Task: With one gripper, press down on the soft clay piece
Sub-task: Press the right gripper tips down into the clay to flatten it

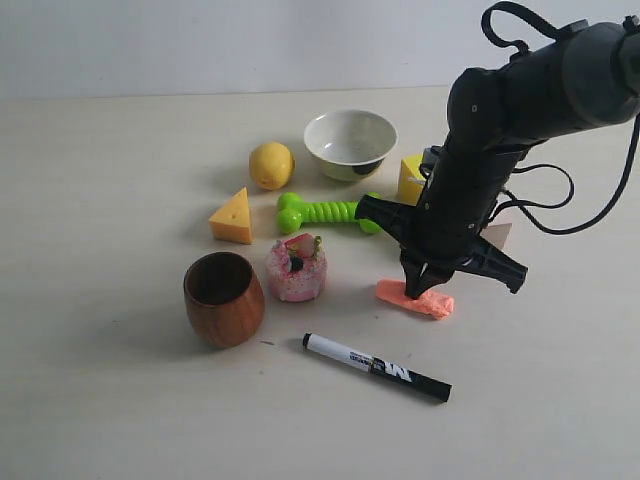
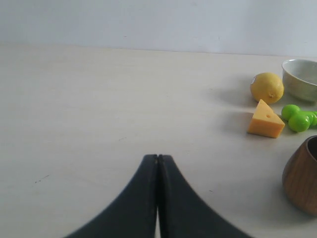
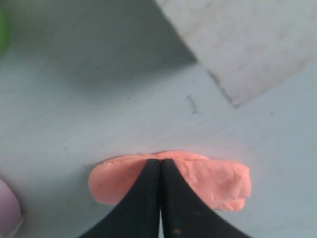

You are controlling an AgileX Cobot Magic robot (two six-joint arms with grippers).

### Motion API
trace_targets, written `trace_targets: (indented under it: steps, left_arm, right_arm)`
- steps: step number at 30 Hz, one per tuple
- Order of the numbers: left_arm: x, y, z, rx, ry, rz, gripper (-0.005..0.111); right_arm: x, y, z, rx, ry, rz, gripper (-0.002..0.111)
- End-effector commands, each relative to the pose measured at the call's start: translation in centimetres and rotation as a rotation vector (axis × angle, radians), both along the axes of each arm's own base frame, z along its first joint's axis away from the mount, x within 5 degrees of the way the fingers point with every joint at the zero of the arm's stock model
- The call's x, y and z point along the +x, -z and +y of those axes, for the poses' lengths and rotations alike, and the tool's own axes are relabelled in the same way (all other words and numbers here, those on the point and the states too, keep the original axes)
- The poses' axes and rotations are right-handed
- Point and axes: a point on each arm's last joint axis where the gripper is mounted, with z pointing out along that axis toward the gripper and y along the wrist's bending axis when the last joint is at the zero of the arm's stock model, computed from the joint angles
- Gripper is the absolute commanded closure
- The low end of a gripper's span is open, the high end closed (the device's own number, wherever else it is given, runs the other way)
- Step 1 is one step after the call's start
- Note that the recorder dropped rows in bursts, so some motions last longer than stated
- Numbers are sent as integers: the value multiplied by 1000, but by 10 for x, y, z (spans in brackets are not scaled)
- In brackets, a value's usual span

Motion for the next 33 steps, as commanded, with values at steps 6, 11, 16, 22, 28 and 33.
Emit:
trace_targets:
  steps: [6,11,16,22,28,33]
  left_arm:
    - [0,-2,0,-3,-4,-19,107]
    - [0,-2,0,-3,-4,-19,107]
    - [0,-2,0,-3,-4,-19,107]
    - [0,-2,0,-3,-4,-19,107]
    - [0,-2,0,-3,-4,-19,107]
    - [0,-2,0,-3,-4,-19,107]
  right_arm:
    - [-11,35,8,47,-16,169,108]
    - [-14,36,9,56,-26,207,108]
    - [-14,36,9,55,-27,202,108]
    - [-11,36,10,60,-23,178,108]
    - [-9,35,10,57,-34,164,108]
    - [-9,36,10,55,-34,165,108]
